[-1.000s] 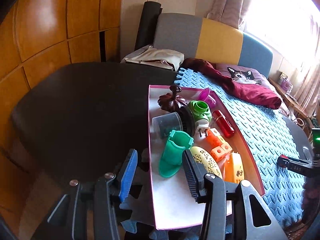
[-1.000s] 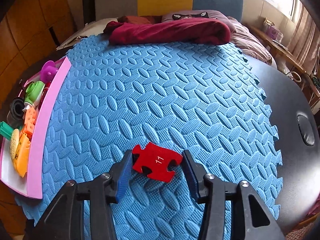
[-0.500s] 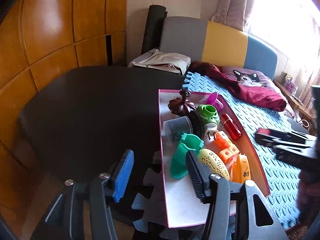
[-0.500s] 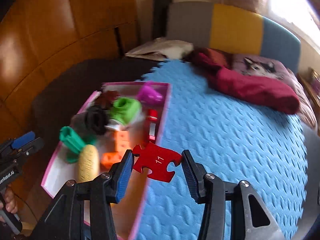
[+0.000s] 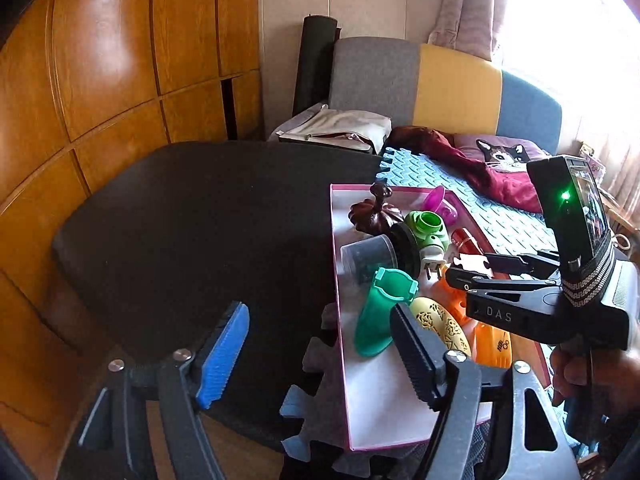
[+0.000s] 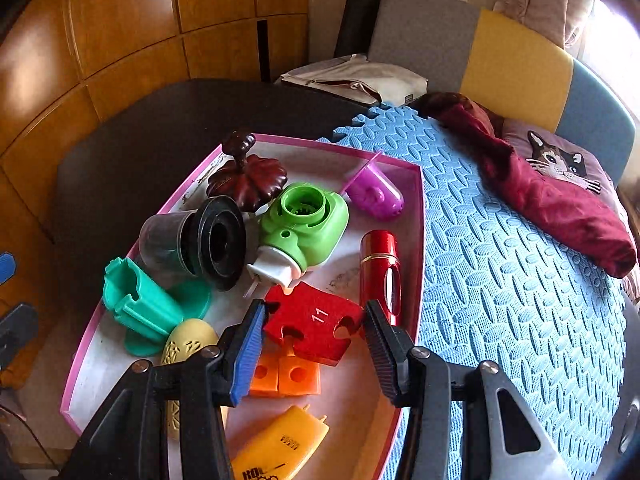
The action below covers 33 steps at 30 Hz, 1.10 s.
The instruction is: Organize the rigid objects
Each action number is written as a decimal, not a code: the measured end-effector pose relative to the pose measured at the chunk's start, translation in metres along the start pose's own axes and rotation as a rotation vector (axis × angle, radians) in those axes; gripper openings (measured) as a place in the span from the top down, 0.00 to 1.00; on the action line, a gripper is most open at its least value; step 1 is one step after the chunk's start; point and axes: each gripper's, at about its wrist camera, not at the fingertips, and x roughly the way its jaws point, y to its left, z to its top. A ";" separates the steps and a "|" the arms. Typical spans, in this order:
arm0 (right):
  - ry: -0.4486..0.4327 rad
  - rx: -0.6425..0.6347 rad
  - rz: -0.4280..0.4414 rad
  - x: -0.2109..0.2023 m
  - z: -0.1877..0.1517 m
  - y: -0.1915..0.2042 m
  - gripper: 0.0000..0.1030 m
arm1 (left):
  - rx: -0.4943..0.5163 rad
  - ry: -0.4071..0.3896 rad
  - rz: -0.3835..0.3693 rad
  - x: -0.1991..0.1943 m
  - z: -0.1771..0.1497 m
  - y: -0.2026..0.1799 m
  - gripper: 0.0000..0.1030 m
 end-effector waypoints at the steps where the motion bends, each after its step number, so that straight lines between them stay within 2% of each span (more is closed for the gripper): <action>1: 0.000 0.004 0.000 -0.001 -0.001 0.000 0.52 | 0.002 0.000 0.003 0.000 0.000 -0.001 0.23; 3: -0.002 0.011 0.002 -0.002 -0.003 0.000 0.52 | 0.005 -0.002 0.006 -0.001 -0.001 -0.002 0.23; 5: -0.007 0.018 -0.001 -0.003 -0.006 0.000 0.52 | 0.006 0.003 0.009 -0.001 -0.001 -0.003 0.17; 10: -0.007 0.047 0.004 -0.006 -0.012 -0.002 0.50 | 0.004 -0.006 0.024 -0.005 -0.001 -0.005 0.09; 14: -0.030 0.089 0.017 -0.013 -0.018 -0.007 0.40 | 0.000 -0.007 0.031 -0.006 -0.001 -0.006 0.03; 18: -0.062 0.112 0.013 -0.023 -0.023 -0.009 0.39 | -0.002 -0.013 0.047 -0.009 -0.002 -0.007 0.00; 25: -0.171 0.184 -0.056 -0.060 -0.038 -0.007 0.39 | -0.037 -0.028 0.063 -0.015 -0.002 -0.006 0.00; 29: -0.213 0.218 -0.092 -0.078 -0.050 -0.006 0.39 | -0.055 -0.043 0.073 -0.022 -0.006 -0.007 0.00; 33: -0.228 0.224 -0.112 -0.088 -0.057 -0.004 0.39 | -0.053 -0.068 0.117 -0.030 -0.010 -0.013 0.00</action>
